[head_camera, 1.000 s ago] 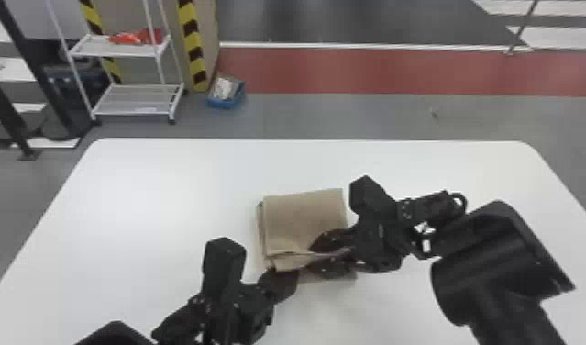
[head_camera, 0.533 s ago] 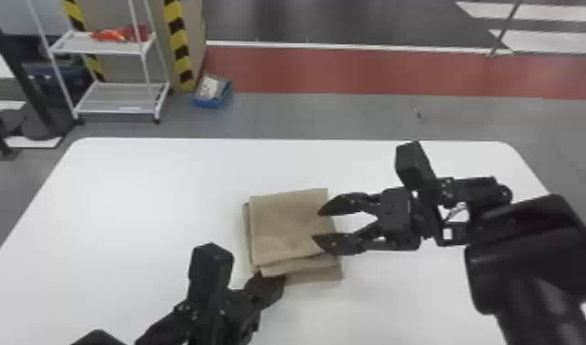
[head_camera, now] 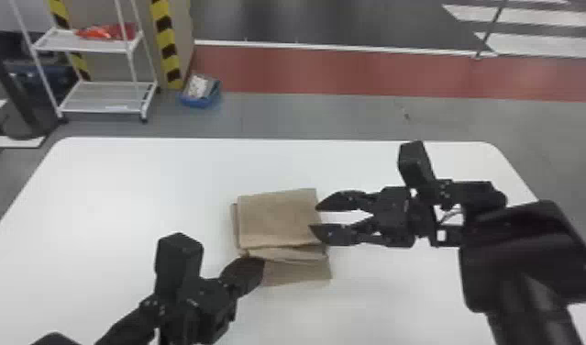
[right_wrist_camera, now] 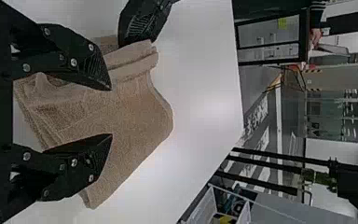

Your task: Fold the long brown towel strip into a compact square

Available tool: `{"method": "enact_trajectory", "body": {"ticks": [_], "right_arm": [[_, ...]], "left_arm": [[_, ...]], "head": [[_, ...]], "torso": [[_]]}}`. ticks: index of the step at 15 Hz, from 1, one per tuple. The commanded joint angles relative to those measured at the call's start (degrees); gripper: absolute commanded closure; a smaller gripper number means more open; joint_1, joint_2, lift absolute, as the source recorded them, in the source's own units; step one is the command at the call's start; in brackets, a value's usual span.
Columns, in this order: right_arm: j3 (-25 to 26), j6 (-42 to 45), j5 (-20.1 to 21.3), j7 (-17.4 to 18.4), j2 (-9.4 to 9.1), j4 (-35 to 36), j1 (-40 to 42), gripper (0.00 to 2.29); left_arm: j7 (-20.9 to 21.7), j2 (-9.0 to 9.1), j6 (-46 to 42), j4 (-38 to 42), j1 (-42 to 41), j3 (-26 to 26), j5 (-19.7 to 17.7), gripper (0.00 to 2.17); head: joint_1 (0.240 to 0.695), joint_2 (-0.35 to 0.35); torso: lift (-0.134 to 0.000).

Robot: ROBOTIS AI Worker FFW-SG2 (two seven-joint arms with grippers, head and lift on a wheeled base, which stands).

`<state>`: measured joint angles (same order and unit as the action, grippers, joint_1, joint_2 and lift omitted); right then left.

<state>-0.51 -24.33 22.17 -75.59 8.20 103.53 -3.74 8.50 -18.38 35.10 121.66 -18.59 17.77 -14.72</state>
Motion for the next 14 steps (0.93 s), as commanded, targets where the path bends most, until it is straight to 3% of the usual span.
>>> {"method": "enact_trajectory", "body": {"ticks": [1,4,9,10,11,14], "right_arm": [[0.42,1.16,-1.86,2.56,-0.29,-2.46,-0.04,0.76],[1.65,6.43,-5.91,7.83,-0.29,-5.54,0.14,0.76],[1.12,16.81,-8.98,15.48,-0.47,-11.86,0.31,0.8],[1.12,17.33,-9.16,15.91,-0.91,-14.06,-0.56,1.2],[0.95,19.62,-9.33,17.06,-1.35,-16.17,-0.92,1.44],[-0.55,30.52,-10.65,23.39,-1.87,-22.23,-0.83,1.59]], "left_arm": [[0.03,-0.7,0.02,2.79,-1.45,-2.3,0.13,1.2],[0.38,-2.19,0.37,4.72,-4.0,-6.52,1.8,1.2],[0.73,-2.19,-2.27,2.79,-4.53,-11.88,0.92,1.2],[0.65,-1.93,-3.14,2.0,-4.17,-11.88,0.84,1.2],[0.65,-1.57,-5.96,0.5,-3.74,-11.53,0.57,1.2],[0.21,-1.4,-11.58,-3.72,-2.15,-10.3,-0.48,1.2]], "head": [[0.695,-0.066],[0.695,-0.037],[0.695,0.038],[0.695,0.048],[0.695,0.054],[0.695,0.065]], "torso": [[-0.124],[-0.124],[-0.124],[-0.124],[-0.124],[-0.124]]}}
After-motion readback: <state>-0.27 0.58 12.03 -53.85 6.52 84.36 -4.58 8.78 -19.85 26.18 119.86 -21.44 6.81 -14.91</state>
